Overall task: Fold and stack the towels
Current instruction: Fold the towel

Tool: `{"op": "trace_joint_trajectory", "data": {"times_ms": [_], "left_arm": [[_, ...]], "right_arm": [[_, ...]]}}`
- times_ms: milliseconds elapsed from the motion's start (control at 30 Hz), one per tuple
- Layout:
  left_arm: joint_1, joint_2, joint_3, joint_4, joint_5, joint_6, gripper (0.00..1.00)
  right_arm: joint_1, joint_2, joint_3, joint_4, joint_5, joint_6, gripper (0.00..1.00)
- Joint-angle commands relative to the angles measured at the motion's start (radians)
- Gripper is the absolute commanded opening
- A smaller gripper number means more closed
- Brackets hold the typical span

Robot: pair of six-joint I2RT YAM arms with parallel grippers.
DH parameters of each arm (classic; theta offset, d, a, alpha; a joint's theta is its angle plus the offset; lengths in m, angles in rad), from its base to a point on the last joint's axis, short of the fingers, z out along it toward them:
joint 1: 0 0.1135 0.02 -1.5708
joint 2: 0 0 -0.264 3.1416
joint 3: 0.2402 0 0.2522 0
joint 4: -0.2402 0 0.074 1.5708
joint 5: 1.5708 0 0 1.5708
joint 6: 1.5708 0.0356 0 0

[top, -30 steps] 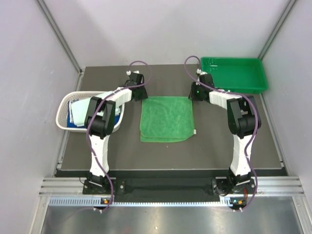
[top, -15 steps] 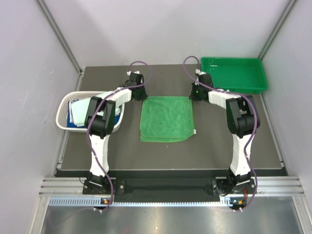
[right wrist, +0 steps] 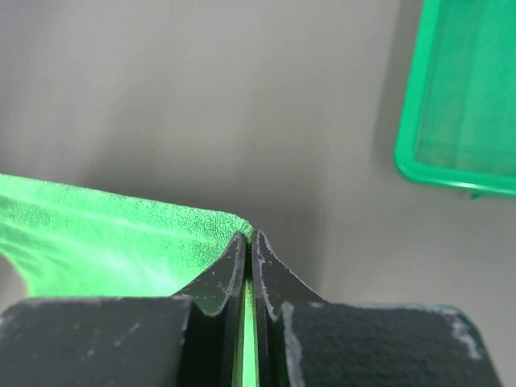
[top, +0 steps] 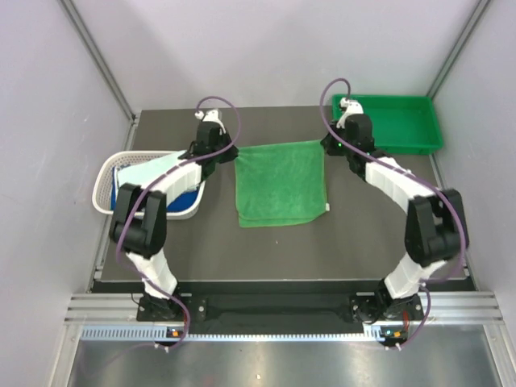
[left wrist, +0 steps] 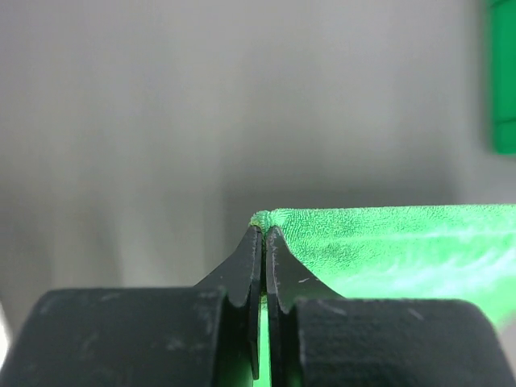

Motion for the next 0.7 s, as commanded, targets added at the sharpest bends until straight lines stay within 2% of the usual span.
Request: {"op": "trace_joint_trajectory", "data": {"times_ms": [0, 100, 300, 500, 667], "left_arm": [[-0.017, -0.159, -0.085, 0.150, 0.003, 0.003, 0.00], [-0.045, -0.302, -0.178, 0.169, -0.006, 0.019, 0.00], [-0.175, -0.624, -0.335, 0.158, -0.131, 0.090, 0.00], [-0.343, -0.923, -0.427, 0.052, -0.221, 0.144, 0.00], [-0.414, -1.124, -0.453, -0.061, -0.231, 0.118, 0.00]], "right_arm": [[0.019, -0.163, -0.085, 0.105, 0.039, -0.019, 0.00], [0.044, -0.293, -0.177, 0.119, 0.057, -0.014, 0.00], [0.119, -0.599, -0.336, 0.087, 0.143, -0.008, 0.00], [0.212, -0.904, -0.403, -0.022, 0.203, 0.004, 0.00], [0.285, -1.097, -0.392, -0.150, 0.217, 0.025, 0.00]]}}
